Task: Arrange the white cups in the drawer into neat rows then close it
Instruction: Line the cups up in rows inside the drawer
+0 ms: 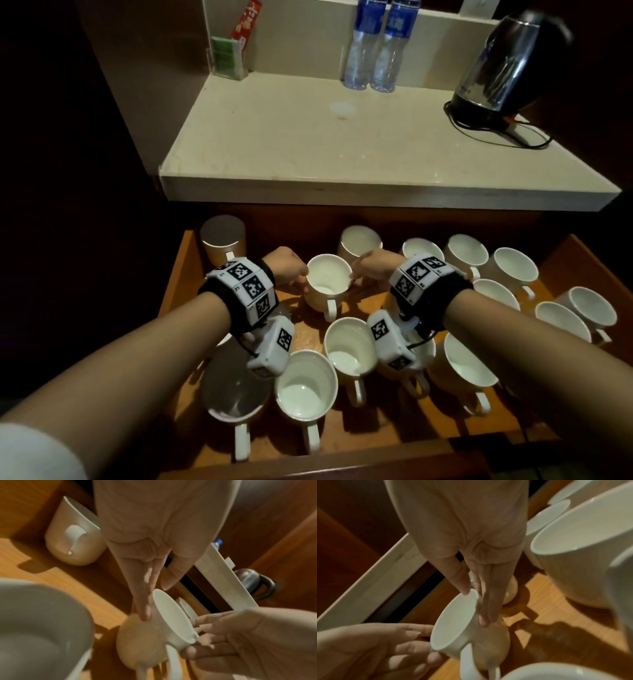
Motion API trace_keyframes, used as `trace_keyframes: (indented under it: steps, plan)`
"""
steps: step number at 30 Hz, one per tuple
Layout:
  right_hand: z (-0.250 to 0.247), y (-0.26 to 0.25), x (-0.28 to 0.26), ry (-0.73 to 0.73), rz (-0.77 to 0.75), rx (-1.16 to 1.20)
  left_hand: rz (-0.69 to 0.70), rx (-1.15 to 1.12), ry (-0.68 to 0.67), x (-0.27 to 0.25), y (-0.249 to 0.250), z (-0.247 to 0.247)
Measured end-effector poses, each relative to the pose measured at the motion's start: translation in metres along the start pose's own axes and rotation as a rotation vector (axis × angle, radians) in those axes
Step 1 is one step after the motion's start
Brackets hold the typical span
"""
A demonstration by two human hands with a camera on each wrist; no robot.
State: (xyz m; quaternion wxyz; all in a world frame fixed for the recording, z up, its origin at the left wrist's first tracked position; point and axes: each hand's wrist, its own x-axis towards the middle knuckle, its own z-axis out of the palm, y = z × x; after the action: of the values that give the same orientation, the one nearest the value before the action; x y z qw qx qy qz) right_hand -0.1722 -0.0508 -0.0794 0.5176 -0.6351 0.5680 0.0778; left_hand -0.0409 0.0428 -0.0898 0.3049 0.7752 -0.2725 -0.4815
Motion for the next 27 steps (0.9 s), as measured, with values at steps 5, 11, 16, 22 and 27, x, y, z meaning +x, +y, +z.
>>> trace_keyframes:
  steps: [5,11,16,22,27]
  plan:
    - [0.005,-0.014,0.001,-0.008,-0.009,0.145,-0.04,-0.044,0.066,0.009,0.0,-0.013]
    - [0.019,-0.035,0.013,-0.058,-0.04,0.312,-0.03,-0.144,0.174,0.011,-0.008,-0.031]
    - [0.032,-0.048,0.023,-0.059,-0.088,0.392,0.001,-0.229,0.243,0.008,-0.01,-0.04]
    - [0.048,-0.057,0.037,-0.069,-0.124,0.395,-0.009,-0.296,0.299,0.016,-0.022,-0.049]
    - [0.054,-0.064,0.043,-0.064,-0.118,0.515,-0.055,-0.313,0.219,0.015,-0.029,-0.049]
